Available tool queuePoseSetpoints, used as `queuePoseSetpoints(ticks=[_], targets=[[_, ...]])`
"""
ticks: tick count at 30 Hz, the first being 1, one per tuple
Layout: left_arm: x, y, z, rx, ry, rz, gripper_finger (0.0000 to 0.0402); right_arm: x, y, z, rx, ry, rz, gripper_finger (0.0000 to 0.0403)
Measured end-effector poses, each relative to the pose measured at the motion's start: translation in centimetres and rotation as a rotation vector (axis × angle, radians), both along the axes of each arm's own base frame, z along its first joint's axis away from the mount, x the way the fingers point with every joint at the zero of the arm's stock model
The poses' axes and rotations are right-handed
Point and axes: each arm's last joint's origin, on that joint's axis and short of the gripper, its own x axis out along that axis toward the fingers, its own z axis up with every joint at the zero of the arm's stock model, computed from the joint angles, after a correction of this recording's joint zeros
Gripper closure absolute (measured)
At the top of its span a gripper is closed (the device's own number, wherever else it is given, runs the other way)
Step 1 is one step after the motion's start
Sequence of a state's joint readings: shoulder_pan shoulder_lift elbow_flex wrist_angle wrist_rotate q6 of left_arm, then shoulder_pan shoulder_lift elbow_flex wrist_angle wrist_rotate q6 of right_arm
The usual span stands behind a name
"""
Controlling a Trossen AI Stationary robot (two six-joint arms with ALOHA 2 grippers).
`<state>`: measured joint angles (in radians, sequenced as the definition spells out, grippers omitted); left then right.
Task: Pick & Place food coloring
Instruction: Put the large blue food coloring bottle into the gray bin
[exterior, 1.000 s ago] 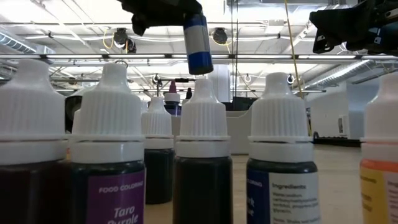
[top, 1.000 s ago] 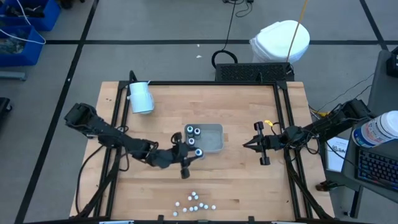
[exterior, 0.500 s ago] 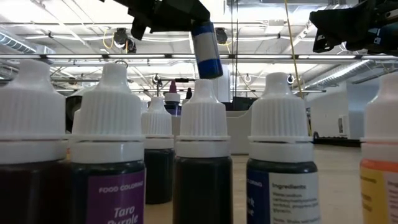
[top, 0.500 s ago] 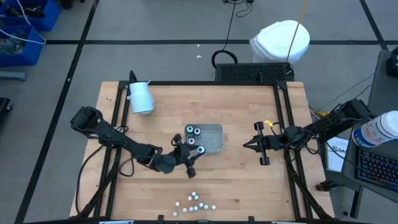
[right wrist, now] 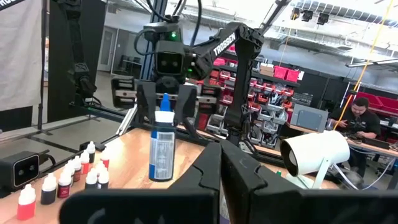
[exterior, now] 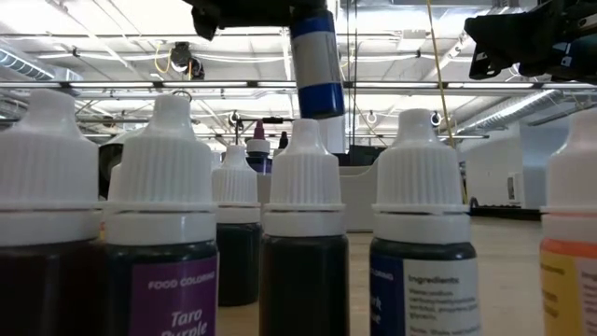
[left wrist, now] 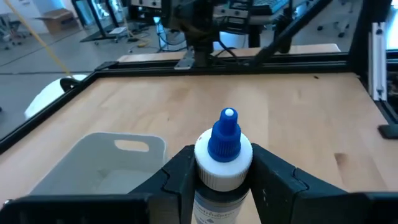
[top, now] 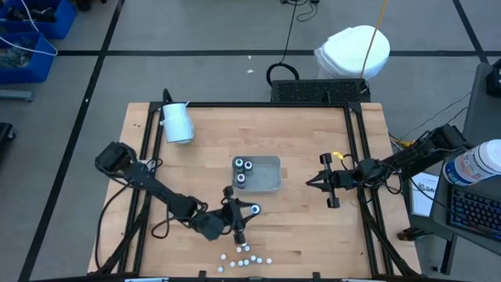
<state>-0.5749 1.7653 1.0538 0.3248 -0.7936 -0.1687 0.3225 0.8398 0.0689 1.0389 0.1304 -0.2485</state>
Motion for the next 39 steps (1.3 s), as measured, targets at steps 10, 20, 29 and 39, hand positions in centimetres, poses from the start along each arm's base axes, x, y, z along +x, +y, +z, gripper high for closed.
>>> queuePoseSetpoints(ticks=[10, 20, 29, 39], targets=[[-1.2, -1.8, 0.2, 0.114, 0.004, -0.04, 0.0273, 0.0, 0.0, 0.0, 0.004, 0.001, 0.001, 0.0403], [-0.1, 0.0, 0.7, 0.133, -0.043, 0.101, 0.0273, 0.0, 0.0, 0.0, 0.006, -0.003, -0.002, 0.0403], [0.9, 1.8, 0.9, 0.077, -0.078, 0.194, 0.0273, 0.0, 0.0, 0.0, 0.003, -0.003, -0.003, 0.0403], [0.2, 1.2, 0.1, 0.067, -0.027, 0.181, 0.0273, 0.0, 0.0, 0.0, 0.003, -0.003, -0.003, 0.0403]])
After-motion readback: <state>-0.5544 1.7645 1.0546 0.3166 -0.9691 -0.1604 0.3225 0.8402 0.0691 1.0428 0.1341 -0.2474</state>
